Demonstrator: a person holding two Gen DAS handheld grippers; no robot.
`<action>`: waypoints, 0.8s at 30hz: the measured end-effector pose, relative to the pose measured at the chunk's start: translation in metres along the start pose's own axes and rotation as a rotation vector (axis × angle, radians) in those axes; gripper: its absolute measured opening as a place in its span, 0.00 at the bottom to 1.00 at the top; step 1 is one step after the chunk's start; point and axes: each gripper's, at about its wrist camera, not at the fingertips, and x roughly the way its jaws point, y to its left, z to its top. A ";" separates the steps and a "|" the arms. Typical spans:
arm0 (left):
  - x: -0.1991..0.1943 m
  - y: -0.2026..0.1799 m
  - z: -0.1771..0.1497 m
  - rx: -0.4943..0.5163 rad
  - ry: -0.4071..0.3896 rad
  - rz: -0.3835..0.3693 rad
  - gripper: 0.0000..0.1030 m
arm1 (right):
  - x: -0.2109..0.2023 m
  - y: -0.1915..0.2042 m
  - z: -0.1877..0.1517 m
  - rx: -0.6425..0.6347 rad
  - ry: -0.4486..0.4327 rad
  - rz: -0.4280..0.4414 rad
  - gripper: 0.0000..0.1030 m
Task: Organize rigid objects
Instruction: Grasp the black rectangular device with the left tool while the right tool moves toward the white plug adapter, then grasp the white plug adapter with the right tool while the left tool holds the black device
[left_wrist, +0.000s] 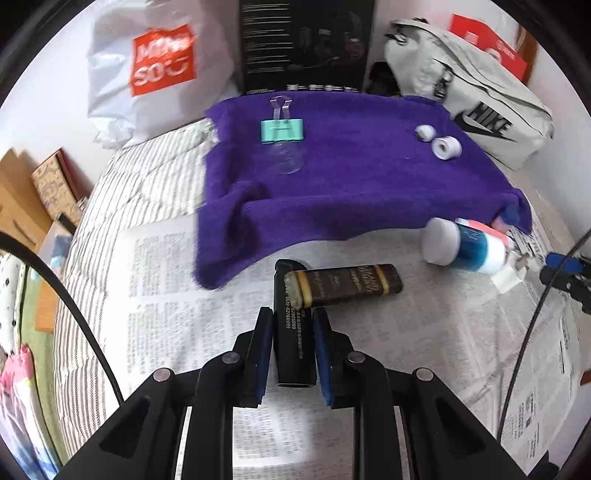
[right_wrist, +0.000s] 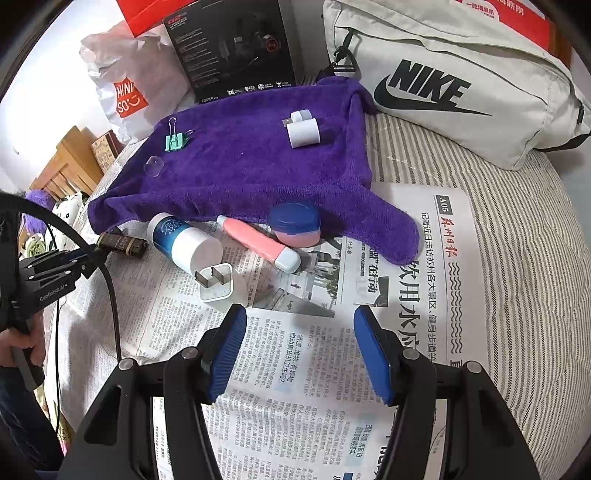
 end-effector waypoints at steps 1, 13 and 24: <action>0.002 0.002 -0.002 0.002 0.010 0.002 0.20 | 0.000 0.000 0.000 -0.001 0.002 -0.001 0.58; 0.014 0.007 -0.001 0.008 0.030 0.018 0.20 | 0.002 -0.003 0.000 0.010 0.005 -0.003 0.58; 0.010 0.019 -0.007 -0.033 0.032 0.063 0.20 | -0.001 0.021 0.002 -0.040 -0.036 0.067 0.58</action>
